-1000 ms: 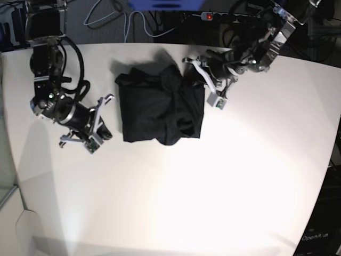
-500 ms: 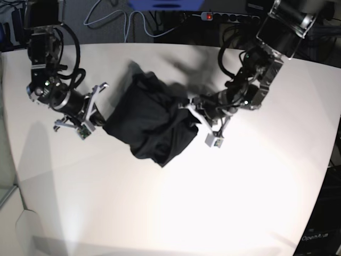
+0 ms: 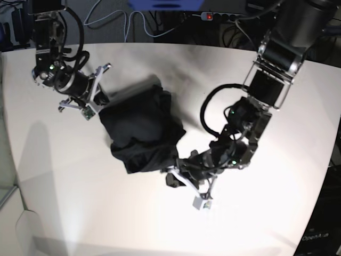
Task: Fold the T-shirt properly
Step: 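Push the bundle with the left gripper toward the right gripper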
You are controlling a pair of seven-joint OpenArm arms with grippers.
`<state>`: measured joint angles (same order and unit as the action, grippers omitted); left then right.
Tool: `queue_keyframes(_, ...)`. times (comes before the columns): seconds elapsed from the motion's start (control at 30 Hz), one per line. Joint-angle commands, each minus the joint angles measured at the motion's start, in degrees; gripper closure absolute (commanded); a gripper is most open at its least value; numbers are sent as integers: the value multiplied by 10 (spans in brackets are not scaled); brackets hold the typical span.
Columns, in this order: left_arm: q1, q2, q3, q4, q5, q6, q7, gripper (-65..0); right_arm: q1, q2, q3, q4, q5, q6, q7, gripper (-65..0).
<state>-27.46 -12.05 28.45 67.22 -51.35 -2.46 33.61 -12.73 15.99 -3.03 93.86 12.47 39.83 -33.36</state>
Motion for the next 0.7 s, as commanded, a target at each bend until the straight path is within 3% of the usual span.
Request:
queue_keyframes(0.0,-7,-25,-4,25,-14,-1,5,-14,7,16,4,11,6,2,14,0)
queue_keyframes(0.2,78,-101,-4,88,-52,0,13,-12,28,38,12,9,6,2,26,0)
queue_keyframes(0.3,125,-116,-4,94,-50,-1,10,-12,46,52,12,-3,6,2,31,0)
queue_keyframes(0.53,173,-112,-2,97,-50,-4,9,-12,102,54,10,-106,6,2,51,0)
queue_keyframes(0.67,170,-77,-1,90,-31,-4,9,-12,101,51,8,-121,6,2,76,0)
